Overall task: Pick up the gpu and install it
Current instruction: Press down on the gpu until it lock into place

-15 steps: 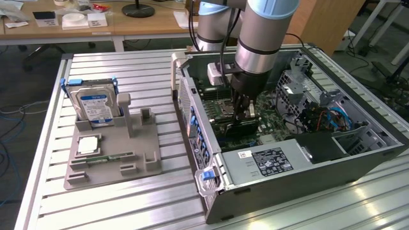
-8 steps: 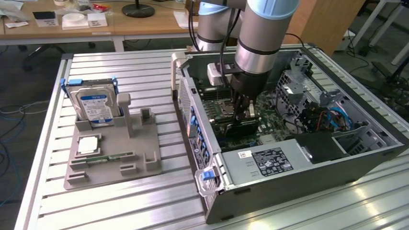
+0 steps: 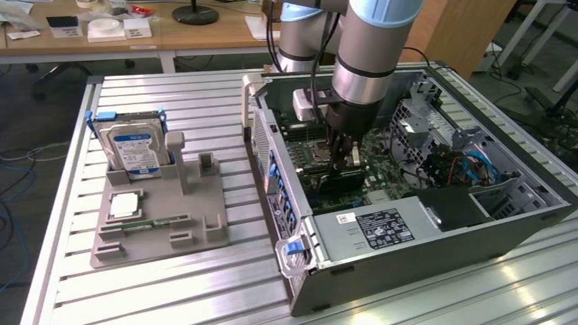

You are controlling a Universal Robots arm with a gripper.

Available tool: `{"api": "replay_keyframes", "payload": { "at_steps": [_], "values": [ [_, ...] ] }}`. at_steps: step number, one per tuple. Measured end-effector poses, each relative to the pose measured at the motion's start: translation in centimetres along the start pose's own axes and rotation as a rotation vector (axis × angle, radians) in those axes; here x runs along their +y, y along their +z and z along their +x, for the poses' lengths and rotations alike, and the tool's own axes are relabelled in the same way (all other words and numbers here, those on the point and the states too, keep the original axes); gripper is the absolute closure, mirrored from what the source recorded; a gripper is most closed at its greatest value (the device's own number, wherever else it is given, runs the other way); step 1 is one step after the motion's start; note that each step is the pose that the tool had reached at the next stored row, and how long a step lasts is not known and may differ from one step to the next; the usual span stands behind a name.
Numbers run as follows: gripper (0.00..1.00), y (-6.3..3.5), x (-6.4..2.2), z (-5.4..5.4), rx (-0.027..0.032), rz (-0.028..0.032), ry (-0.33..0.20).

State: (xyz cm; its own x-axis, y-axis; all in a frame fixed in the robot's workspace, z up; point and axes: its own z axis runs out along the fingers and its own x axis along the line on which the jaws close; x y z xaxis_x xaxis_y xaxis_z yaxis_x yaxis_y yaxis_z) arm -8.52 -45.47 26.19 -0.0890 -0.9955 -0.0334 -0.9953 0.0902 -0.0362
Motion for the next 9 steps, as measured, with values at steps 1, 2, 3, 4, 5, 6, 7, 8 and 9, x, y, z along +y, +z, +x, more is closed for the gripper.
{"api": "replay_keyframes", "payload": {
  "at_steps": [1, 2, 3, 4, 5, 6, 7, 8, 9],
  "values": [
    [0.89, -0.13, 0.00, 0.0, 0.0002, -0.0002, 0.000],
    [0.89, -0.33, -0.02, 0.0, 0.0010, -0.0006, 0.000],
    [0.89, -0.53, -0.04, 0.0, 0.0013, -0.0009, 0.000],
    [0.89, -0.72, -0.06, 0.0, 0.0014, -0.0010, 0.000],
    [0.89, -0.94, -0.09, 0.0, 0.0014, -0.0012, 0.000],
    [0.89, -1.17, -0.11, 0.0, 0.0017, -0.0014, 0.000],
    [0.89, -1.41, -0.14, 0.0, 0.0019, -0.0015, 0.000],
    [0.89, -1.66, -0.17, -0.1, 0.0019, -0.0016, 0.000],
    [0.89, -1.92, -0.19, -0.1, 0.0021, -0.0017, 0.000]
  ]
}}
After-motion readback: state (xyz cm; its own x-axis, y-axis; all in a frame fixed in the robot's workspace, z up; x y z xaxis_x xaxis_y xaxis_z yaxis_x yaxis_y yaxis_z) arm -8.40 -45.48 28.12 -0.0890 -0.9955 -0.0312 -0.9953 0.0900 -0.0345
